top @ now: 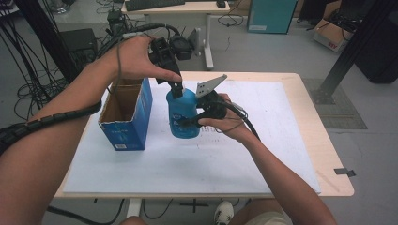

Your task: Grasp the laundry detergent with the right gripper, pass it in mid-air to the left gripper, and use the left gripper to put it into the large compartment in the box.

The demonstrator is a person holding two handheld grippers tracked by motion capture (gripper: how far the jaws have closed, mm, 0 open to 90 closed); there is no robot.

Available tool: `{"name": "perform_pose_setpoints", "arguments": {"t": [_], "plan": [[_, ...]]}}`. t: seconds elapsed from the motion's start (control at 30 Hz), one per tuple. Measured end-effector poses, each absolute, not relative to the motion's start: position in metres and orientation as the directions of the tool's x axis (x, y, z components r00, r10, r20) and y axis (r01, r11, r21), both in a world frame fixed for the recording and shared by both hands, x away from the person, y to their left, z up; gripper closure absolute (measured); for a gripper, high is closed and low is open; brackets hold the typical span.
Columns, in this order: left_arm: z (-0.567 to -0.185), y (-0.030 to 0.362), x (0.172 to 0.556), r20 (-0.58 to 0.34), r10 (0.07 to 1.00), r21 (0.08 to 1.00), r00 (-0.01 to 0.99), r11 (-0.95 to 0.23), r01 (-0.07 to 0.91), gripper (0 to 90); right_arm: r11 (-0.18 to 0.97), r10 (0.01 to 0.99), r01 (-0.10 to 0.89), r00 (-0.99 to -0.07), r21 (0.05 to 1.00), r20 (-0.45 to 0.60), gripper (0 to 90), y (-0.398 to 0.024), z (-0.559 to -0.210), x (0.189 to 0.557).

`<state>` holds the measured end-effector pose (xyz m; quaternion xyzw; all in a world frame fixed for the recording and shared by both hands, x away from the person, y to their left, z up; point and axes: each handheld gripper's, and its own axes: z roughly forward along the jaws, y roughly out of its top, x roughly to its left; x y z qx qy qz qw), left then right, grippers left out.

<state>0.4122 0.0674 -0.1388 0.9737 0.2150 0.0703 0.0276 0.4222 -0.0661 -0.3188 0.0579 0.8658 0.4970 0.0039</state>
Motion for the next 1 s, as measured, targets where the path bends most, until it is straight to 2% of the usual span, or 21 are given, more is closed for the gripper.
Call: {"name": "perform_pose_setpoints", "arguments": {"t": [0.53,0.6,1.0], "plan": [[-0.153,0.063,0.412,0.088,0.366,0.042,0.927,-0.931,0.363,4.5,0.467,0.055,0.05,-0.998,0.883,0.027,43.6,-0.063,-0.311,0.418],[-0.155,0.062,0.412,0.073,0.387,0.061,0.919,-0.922,0.383,4.5,0.468,0.047,0.044,-0.999,0.883,0.024,43.6,-0.062,-0.31,0.417],[-0.159,0.062,0.413,0.057,0.351,0.037,0.935,-0.936,0.349,4.5,0.47,0.037,0.021,-0.999,0.883,0.005,43.6,-0.059,-0.3,0.416]]}}
